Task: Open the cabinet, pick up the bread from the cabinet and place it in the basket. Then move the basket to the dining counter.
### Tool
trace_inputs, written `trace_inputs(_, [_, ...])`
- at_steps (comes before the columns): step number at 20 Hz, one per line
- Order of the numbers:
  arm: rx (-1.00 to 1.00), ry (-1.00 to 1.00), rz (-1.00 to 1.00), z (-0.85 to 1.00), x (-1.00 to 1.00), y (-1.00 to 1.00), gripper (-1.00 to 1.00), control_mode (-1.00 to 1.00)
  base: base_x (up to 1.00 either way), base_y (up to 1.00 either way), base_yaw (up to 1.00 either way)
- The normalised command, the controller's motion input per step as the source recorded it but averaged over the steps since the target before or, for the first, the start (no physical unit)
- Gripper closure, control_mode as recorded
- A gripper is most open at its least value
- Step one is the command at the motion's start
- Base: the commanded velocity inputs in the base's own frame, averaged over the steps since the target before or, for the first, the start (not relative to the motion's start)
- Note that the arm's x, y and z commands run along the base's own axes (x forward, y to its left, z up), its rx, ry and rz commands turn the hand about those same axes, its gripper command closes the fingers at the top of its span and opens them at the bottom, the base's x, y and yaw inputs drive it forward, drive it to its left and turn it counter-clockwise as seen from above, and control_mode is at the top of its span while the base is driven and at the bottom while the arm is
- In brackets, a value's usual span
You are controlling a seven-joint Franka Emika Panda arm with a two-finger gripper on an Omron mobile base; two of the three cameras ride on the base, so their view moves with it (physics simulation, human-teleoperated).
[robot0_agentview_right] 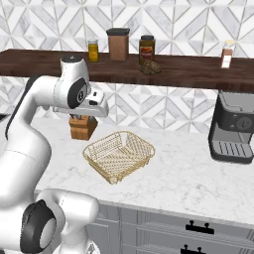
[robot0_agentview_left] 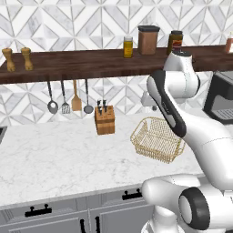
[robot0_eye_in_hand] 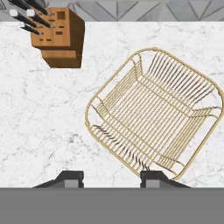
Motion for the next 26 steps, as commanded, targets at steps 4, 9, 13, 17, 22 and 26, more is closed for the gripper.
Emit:
trace_inputs(4, [0.0, -0.03, 0.0, -0.03, -0.29, -0.02, -1.0, -1.0, 0.0, 0.0, 0.0])
trace_inputs(9, [0.0, 0.06, 0.0, -0.26, -0.1, -0.1, -1.0, -1.0, 0.0, 0.0, 0.0])
trace_inputs(13, [0.01, -0.21, 0.0, 0.4, -0.09, -0.34, -1.0, -1.0, 0.0, 0.0, 0.0])
trace_inputs(17, [0.03, -0.43, -0.05, 0.89, 0.0, -0.47, -1.0, -1.0, 0.0, 0.0, 0.0])
trace_inputs(22, [0.0, -0.42, -0.14, 1.0, 0.04, -0.4, -1.0, -1.0, 0.0, 0.0, 0.0])
trace_inputs(26, [0.0, -0.16, -0.17, 0.96, 0.53, -0.29, -1.0, -1.0, 0.0, 0.0, 0.0])
